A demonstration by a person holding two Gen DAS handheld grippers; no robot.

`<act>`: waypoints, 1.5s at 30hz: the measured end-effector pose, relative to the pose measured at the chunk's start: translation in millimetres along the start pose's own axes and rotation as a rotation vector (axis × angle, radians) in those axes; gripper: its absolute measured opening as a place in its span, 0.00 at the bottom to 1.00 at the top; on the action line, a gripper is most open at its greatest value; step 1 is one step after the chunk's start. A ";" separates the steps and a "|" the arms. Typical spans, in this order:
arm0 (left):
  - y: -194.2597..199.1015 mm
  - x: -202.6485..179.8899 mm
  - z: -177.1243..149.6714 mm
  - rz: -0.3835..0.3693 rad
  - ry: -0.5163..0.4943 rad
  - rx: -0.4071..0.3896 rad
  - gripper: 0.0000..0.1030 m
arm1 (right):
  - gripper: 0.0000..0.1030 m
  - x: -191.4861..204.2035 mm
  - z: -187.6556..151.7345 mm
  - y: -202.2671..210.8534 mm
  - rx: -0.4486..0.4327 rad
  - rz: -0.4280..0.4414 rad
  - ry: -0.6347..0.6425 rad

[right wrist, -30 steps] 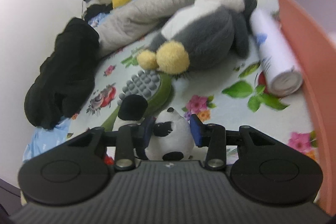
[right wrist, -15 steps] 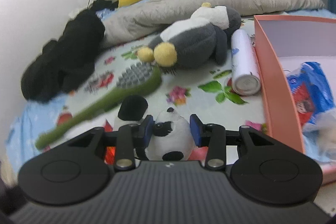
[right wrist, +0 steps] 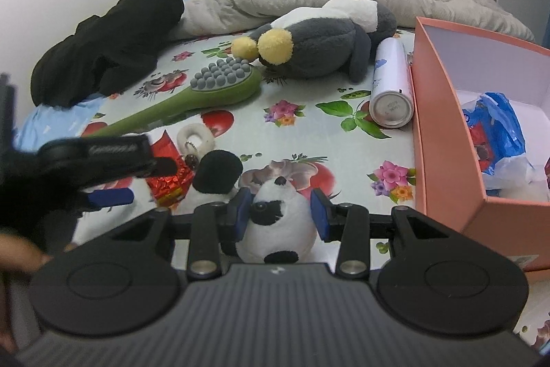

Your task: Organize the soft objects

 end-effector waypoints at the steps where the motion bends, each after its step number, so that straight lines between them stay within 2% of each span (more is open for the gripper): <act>1: -4.3 -0.9 1.6 0.008 0.011 0.010 0.77 | 0.40 -1.0 -0.7 0.4 0.001 0.000 -0.003; 10: -28.5 -18.5 7.1 0.124 -0.039 0.012 0.76 | 0.40 -9.4 -9.0 5.6 0.005 0.025 -0.025; 13: -32.5 -25.1 4.1 0.156 -0.107 0.019 0.60 | 0.40 -11.7 -10.2 7.5 0.003 0.029 -0.027; 14: -32.7 -26.4 3.4 0.161 -0.118 0.018 0.59 | 0.40 -12.2 -10.7 7.7 0.003 0.032 -0.026; 17: -31.4 -27.6 0.9 0.165 -0.137 0.023 0.56 | 0.40 -14.6 -12.3 7.9 0.006 0.038 -0.031; 18: -29.8 -27.9 0.1 0.165 -0.142 0.023 0.52 | 0.40 -15.3 -12.5 8.1 0.008 0.041 -0.033; 25: -11.1 -30.4 -12.1 0.123 -0.168 0.037 0.50 | 0.39 -19.7 -12.3 10.4 0.012 0.045 -0.037; 26: -6.8 -30.5 -14.3 0.115 -0.168 0.037 0.47 | 0.39 -20.4 -12.1 11.7 0.010 0.043 -0.036; 27: -3.0 -30.7 -16.0 0.110 -0.172 0.037 0.35 | 0.39 -21.2 -11.8 13.2 0.008 0.041 -0.035; 28: 1.1 -30.6 -18.1 0.103 -0.171 0.046 0.16 | 0.39 -22.2 -11.7 14.8 0.007 0.039 -0.035; 29: 5.8 -30.3 -19.6 0.094 -0.168 0.049 0.11 | 0.39 -23.0 -11.8 16.3 0.008 0.039 -0.036; 32: 17.7 -32.3 -23.4 0.079 -0.186 0.048 0.10 | 0.38 -25.5 -11.8 21.5 0.003 0.037 -0.032; 36: 20.3 -31.2 -28.8 0.075 -0.197 0.062 0.10 | 0.38 -28.7 -13.2 24.1 0.005 0.029 -0.032; 39: 17.3 -26.9 -31.6 0.070 -0.153 0.072 0.11 | 0.38 -29.6 -14.9 27.2 -0.002 0.021 -0.022; 40: 15.4 -25.2 -31.5 0.073 -0.135 0.077 0.17 | 0.38 -30.0 -16.0 27.9 -0.005 0.016 -0.016; 41: 13.8 -24.1 -31.6 0.075 -0.113 0.083 0.38 | 0.38 -30.7 -17.1 28.0 -0.008 0.009 -0.009; 42: 12.2 -23.6 -30.5 0.077 -0.098 0.083 0.52 | 0.38 -31.4 -18.4 28.0 -0.010 0.005 -0.006; 43: 11.6 -24.2 -29.5 0.083 -0.090 0.073 0.70 | 0.38 -32.2 -19.6 28.0 -0.010 0.005 -0.009; 45: 9.9 -27.1 -26.4 0.094 -0.093 0.055 0.73 | 0.38 -34.3 -20.5 27.2 -0.007 0.008 -0.017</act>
Point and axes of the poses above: each gripper's, at about its wrist camera, not at the fingertips, and y roughly against the way its jaws point, x to its left, z to its top, the point moved 4 cm from there along -y, roughly the way its jaws point, and after that the axes turned 7 degrees about -z, right-handed, at the moved point
